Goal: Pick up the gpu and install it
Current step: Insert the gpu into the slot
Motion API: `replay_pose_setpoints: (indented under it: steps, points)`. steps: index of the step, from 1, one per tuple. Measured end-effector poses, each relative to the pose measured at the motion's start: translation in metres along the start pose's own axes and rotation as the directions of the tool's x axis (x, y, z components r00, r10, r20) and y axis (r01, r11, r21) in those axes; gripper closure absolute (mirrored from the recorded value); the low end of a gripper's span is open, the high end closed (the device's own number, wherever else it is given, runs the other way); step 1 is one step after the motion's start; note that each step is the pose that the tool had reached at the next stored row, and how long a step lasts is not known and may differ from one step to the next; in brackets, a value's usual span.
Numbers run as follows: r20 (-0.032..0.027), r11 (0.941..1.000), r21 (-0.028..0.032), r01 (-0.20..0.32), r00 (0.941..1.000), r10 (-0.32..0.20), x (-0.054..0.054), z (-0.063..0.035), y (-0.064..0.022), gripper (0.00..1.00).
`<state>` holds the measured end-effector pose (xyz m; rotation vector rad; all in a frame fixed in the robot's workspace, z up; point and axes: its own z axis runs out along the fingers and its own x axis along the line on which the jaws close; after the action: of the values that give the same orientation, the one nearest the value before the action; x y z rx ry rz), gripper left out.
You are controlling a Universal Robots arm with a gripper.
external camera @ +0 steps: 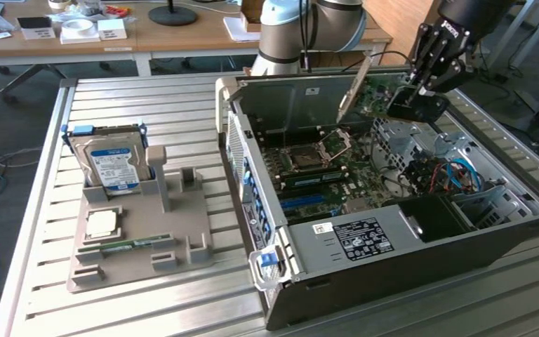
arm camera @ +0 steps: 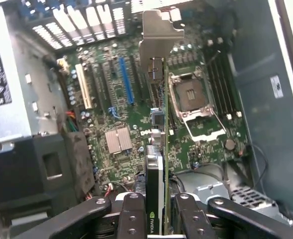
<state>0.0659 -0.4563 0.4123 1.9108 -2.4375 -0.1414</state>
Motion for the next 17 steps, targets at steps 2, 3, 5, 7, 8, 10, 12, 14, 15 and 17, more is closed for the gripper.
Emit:
replay_pose_setpoints:
  steps: [2,3,5,7,8,10,12,14,15,17]
  points:
    - [-0.0034,0.9994,-0.0009,0.035,0.9994,-0.035,0.0000,0.0001,0.0000,0.73]
    - [-0.0050,0.9987,-0.0014,0.052,0.9986,-0.052,0.0000,0.0002,0.0000,0.73]
    - [-0.0085,0.9961,-0.0025,0.088,0.9961,-0.088,0.0000,0.0003,0.0000,0.73]
    - [-0.0117,0.9925,-0.0036,0.122,0.9925,-0.122,0.0000,0.0005,0.0000,0.73]
    - [-0.0133,0.9903,-0.0042,0.139,0.9902,-0.139,0.0000,0.0005,0.0000,0.73]
    - [-0.0153,0.9874,-0.0049,0.158,0.9873,-0.158,0.0001,0.0005,0.0000,0.73]
    - [-0.0153,0.9873,-0.0050,0.159,0.9872,-0.159,0.0000,0.0005,0.0000,0.73]
    - [-0.0152,0.9872,-0.0050,0.160,0.9871,-0.160,-0.0001,0.0007,-0.0001,0.73]
    - [-0.0152,0.9868,-0.0031,0.162,0.9867,-0.162,-0.0002,0.0011,0.0001,0.73]
    - [-0.0154,0.9855,0.0063,0.170,0.9854,-0.170,-0.0003,0.0023,0.0003,0.73]
